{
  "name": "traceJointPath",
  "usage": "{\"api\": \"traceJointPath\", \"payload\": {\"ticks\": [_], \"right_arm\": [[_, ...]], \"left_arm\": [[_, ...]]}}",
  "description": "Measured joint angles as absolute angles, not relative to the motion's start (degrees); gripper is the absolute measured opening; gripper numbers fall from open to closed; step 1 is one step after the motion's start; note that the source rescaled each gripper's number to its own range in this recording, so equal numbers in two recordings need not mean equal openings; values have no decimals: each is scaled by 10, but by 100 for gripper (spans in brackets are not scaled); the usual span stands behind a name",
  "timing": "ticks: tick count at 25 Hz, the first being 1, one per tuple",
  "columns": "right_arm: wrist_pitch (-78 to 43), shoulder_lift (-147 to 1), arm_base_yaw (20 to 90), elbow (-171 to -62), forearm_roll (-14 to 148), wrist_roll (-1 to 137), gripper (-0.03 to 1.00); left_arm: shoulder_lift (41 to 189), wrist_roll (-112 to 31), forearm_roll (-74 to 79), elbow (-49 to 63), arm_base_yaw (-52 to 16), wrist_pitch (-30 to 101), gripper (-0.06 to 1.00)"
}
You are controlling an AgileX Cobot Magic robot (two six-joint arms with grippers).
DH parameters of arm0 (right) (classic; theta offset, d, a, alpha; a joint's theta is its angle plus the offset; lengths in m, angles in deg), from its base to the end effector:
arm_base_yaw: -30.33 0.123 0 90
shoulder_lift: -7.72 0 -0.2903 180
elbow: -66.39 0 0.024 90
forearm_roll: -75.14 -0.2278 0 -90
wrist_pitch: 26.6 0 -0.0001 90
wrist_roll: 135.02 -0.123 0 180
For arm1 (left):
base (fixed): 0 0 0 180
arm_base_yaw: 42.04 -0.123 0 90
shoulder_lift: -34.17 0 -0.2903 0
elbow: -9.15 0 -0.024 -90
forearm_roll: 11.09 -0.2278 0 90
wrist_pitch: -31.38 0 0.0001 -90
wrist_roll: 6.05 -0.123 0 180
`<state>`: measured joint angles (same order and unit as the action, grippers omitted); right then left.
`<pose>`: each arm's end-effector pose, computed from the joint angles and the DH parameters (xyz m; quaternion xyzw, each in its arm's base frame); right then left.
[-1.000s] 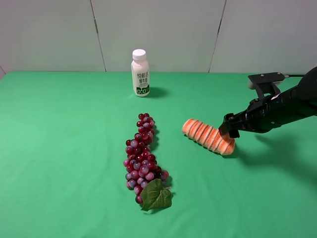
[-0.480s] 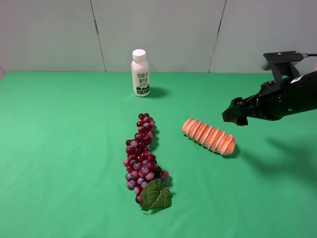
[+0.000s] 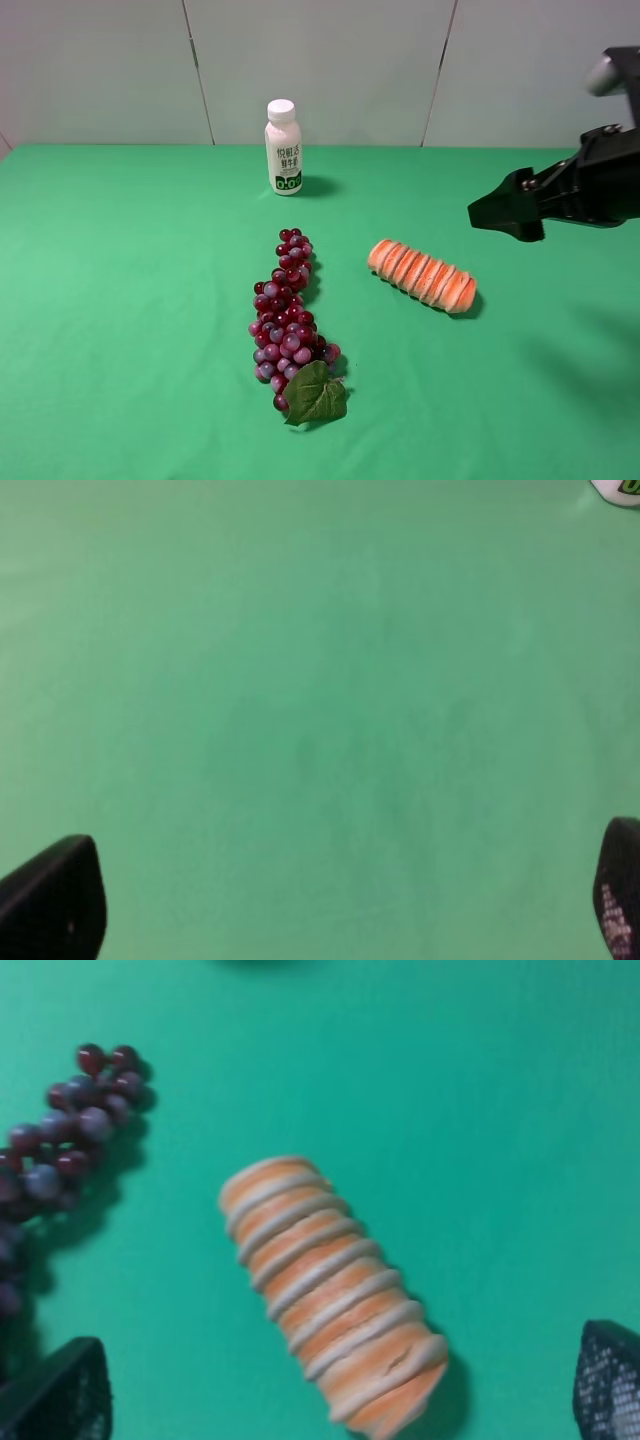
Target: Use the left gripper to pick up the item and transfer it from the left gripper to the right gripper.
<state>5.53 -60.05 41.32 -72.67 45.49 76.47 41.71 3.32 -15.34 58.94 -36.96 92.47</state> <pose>0.1842 0.0688 0.2541 -0.1822 0.9064 0.1400 0.3545 -0.0003 0.0080 0.2459 -0.0333 0.8578 -0.0276 0.5121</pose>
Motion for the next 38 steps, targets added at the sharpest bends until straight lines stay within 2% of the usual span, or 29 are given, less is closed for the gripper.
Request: {"api": "traceJointPath", "payload": {"ticks": [11,21,29,38], "right_arm": [[185,-421,413,-727,476,745,100],[303,-269,413,-727,561,626,100],[416,-193,413,-727,694,498,100],[416,-63,413,-678,715,460,100]], "left_arm": [[417,33,-153,589,-370,925,97],[417,33,-153,589,-370,925,97],[417,33,-153,589,-370,925,97],[417,33,-153,589,-370,925,97]]}}
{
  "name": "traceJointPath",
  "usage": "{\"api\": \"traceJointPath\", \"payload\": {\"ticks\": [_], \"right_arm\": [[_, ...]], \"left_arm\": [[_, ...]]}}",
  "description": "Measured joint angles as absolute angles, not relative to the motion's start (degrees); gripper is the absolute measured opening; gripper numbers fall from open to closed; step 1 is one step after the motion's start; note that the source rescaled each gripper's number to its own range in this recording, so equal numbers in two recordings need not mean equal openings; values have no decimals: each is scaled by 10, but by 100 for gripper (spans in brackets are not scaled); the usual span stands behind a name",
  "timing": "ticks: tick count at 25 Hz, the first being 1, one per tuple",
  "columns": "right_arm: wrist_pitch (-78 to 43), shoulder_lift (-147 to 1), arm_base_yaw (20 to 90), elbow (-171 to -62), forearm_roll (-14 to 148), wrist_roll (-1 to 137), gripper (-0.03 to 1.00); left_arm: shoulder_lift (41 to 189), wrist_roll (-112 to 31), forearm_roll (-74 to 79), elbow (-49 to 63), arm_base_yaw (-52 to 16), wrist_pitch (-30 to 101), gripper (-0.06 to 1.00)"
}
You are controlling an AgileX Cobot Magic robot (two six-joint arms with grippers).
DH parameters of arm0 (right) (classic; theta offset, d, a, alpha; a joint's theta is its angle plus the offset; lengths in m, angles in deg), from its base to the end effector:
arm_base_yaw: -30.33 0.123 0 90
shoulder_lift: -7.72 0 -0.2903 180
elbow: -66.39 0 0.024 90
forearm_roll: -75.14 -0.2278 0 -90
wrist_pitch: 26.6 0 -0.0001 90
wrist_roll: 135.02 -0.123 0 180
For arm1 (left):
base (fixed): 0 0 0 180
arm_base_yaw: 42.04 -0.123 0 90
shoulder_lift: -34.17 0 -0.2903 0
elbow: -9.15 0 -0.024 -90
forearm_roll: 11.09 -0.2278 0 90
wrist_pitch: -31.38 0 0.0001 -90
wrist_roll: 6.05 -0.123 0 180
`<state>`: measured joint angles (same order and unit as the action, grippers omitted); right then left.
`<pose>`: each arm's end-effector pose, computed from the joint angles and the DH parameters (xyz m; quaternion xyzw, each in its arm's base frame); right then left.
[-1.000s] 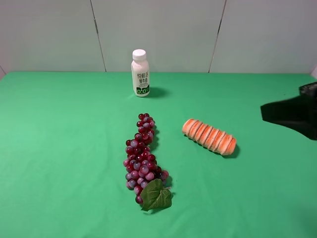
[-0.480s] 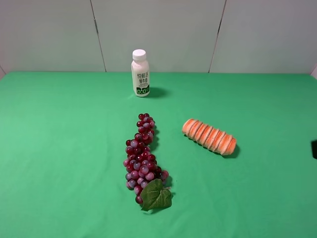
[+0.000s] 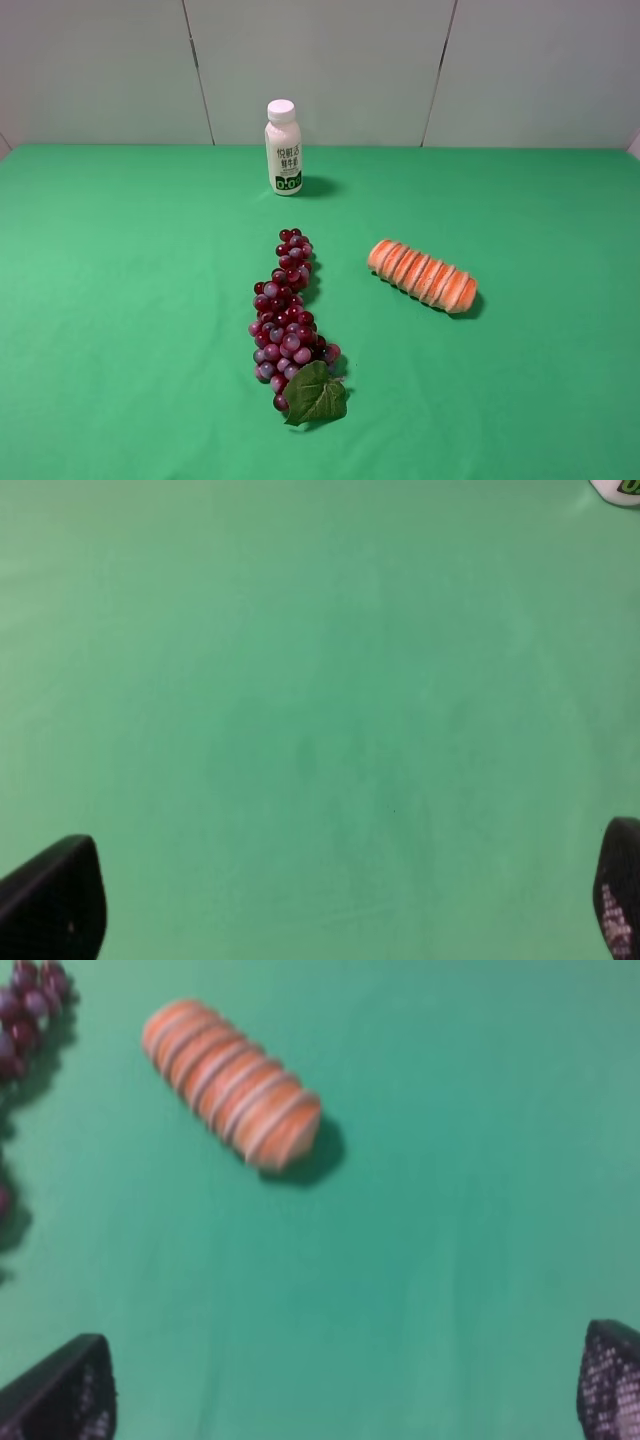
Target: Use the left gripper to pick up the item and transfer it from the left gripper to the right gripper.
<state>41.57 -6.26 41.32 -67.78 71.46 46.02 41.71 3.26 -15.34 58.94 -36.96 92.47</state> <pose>-0.0015 0.0072 0.2529 -0.0965 0.8931 0.0699 0.4339 -0.0003 0.0080 0.2459 -0.0329 0.8578 -0.0273 0.5122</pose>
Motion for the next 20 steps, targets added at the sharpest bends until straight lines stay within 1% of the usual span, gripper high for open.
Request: {"api": "traceJointPath", "payload": {"ticks": [5,9,12,20], "right_arm": [[389,1,413,-675,727,461,100],[369,4,413,-670,735,467,100],[333,4,413,-657,735,474,100],[321,4,413,-650,735,476,100]], "left_arm": [[417,32,-153,589,-370,925,97],[417,32,-153,589,-370,925,97],[417,32,-153,589,-370,925,97],[417,32,-153,589,-370,925,97]]}}
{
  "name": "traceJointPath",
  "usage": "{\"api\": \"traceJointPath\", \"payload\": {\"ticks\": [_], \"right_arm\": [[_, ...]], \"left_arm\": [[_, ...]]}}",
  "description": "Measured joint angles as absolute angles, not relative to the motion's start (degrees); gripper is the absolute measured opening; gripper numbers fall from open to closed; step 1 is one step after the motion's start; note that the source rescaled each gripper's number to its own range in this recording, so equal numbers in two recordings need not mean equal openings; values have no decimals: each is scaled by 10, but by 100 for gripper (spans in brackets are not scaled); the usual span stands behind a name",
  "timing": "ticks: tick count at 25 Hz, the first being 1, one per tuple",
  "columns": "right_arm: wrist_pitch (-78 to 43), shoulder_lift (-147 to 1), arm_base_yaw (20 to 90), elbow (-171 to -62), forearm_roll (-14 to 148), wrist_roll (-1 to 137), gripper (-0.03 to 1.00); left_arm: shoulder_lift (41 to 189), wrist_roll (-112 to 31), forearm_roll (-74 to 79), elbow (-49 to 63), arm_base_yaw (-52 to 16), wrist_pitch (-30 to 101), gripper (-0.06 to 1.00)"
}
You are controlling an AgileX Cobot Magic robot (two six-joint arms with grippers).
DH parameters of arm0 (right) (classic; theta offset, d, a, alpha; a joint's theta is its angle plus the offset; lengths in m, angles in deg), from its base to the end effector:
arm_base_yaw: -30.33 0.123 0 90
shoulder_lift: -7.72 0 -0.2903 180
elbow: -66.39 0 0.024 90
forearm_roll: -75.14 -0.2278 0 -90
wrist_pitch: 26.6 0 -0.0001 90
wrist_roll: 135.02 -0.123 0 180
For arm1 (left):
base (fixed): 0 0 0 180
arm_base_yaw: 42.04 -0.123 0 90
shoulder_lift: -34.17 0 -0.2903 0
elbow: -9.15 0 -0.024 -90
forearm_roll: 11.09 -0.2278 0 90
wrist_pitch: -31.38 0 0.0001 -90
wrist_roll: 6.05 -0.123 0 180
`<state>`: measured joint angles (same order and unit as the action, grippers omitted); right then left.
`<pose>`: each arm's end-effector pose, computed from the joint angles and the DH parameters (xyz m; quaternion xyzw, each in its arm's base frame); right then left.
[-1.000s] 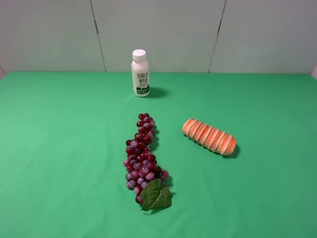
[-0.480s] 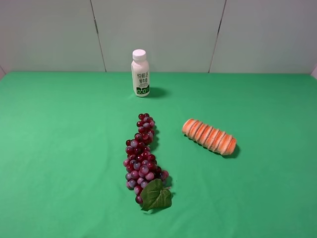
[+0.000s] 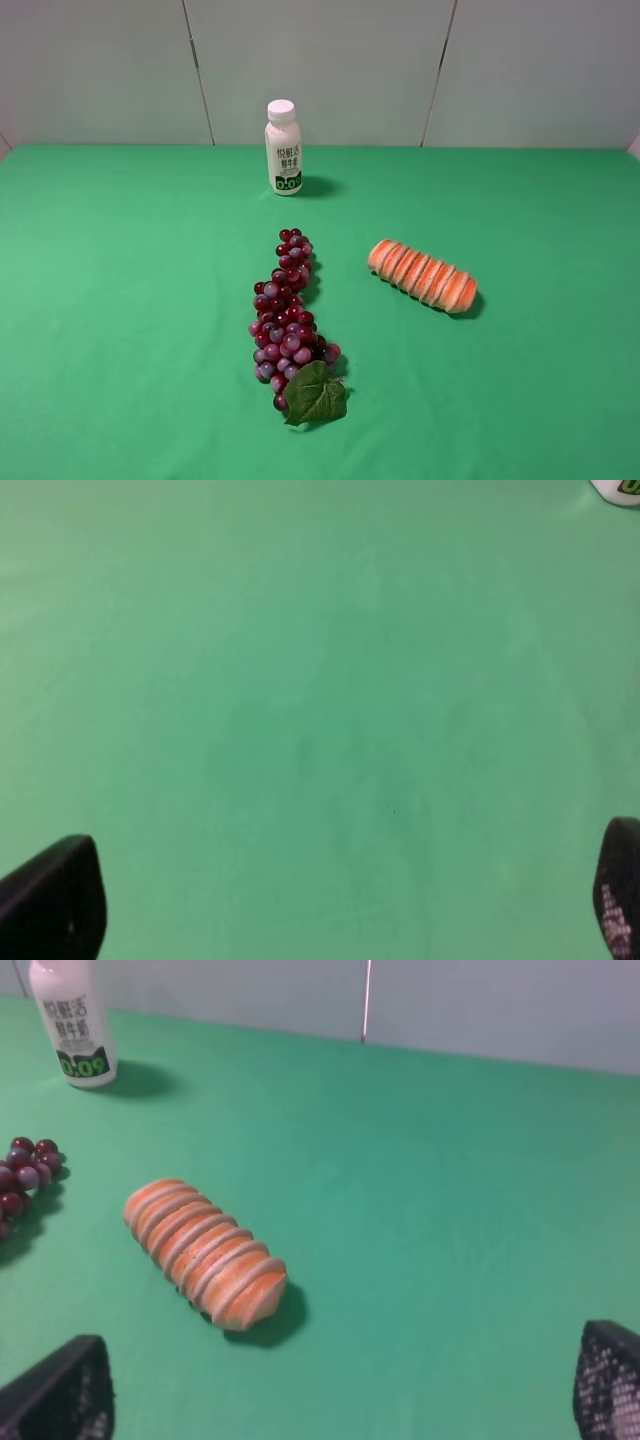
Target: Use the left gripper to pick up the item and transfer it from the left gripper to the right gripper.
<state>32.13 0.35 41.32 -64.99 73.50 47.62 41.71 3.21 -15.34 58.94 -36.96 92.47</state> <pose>-0.0014 0.0028 0.2561 -0.1003 0.8360 0.0535 0.5368 -0.0003 0.0080 0.2459 -0.0325 0.8578 -0.0271 0.5122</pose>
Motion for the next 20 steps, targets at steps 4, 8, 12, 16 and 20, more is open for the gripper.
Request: {"api": "traceJointPath", "payload": {"ticks": [4,8,12,16,20], "right_arm": [[318,4,413,-650,735,476,100],[318,4,388,-650,733,476,100],[317,4,350,-650,733,476,100],[317,4,319,-650,732,476,100],[317,4,317,-650,732,476,100]], "left_arm": [[417,32,-153,589,-370,925,97],[417,32,-153,589,-370,925,97],[417,32,-153,589,-370,925,97],[417,32,-154,589,-370,925,97],[417,32,-154,589,-370,925,97]]}}
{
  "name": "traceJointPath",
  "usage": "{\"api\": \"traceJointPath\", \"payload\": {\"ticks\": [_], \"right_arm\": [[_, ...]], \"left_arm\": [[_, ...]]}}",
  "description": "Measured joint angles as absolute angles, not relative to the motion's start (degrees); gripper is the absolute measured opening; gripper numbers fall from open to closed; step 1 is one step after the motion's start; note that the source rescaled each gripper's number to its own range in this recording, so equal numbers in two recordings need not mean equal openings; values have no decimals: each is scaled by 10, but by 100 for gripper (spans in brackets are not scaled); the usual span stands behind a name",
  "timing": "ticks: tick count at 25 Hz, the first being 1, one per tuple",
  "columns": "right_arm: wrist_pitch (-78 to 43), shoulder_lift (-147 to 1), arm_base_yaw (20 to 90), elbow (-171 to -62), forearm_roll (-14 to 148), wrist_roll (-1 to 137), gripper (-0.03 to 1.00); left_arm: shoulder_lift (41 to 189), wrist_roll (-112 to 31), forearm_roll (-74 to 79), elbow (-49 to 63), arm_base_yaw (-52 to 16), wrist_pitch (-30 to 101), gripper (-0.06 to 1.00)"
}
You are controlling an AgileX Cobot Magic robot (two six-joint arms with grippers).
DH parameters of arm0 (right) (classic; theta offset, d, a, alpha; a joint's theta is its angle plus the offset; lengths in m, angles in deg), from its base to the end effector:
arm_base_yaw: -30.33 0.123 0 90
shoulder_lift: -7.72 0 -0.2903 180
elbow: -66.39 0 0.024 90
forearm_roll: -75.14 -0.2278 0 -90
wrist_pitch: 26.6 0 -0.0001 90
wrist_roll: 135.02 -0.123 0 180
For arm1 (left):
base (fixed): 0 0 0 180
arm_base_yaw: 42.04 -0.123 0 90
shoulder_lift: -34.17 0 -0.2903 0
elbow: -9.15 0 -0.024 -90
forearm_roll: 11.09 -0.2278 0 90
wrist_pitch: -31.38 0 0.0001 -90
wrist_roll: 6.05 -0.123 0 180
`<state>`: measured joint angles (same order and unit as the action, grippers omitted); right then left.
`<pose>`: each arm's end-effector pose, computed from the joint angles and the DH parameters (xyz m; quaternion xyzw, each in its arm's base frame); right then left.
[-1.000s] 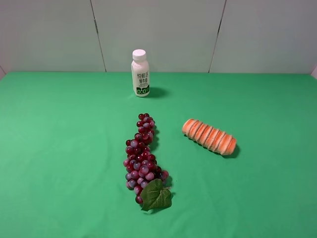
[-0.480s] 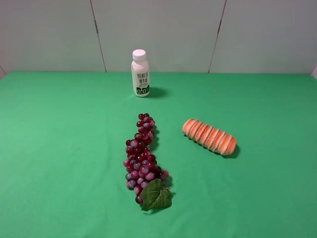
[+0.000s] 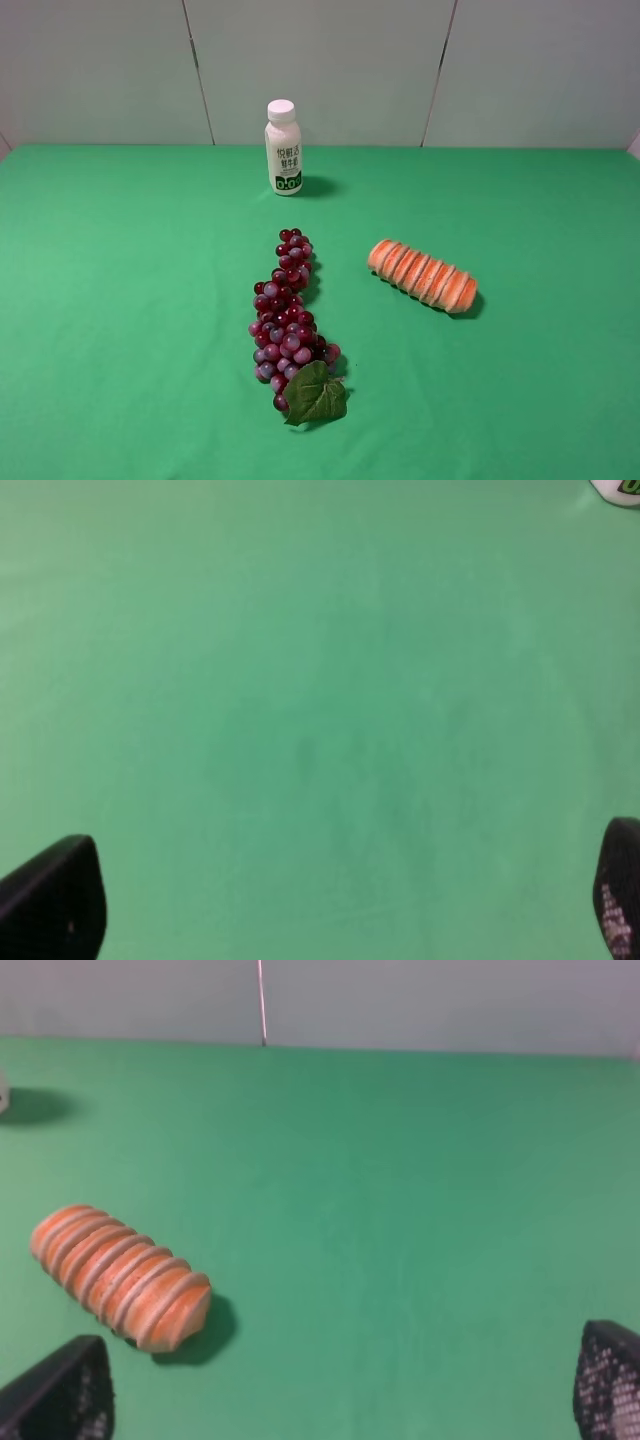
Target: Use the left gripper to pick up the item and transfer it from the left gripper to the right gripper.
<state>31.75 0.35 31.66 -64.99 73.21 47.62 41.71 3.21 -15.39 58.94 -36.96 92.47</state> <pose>-0.0006 0.0035 0.2568 -0.0294 0.8396 0.0106 0.5422 -0.0003 0.0081 0.2459 -0.0325 0.8578 -0.0266 0.5122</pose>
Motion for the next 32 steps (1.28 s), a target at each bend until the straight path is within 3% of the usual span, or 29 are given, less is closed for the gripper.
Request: {"api": "traceJointPath", "payload": {"ticks": [32], "right_arm": [[317,4,317,-650,731,476,100]], "left_arm": [[417,32,-154,589,-370,925,97]]}}
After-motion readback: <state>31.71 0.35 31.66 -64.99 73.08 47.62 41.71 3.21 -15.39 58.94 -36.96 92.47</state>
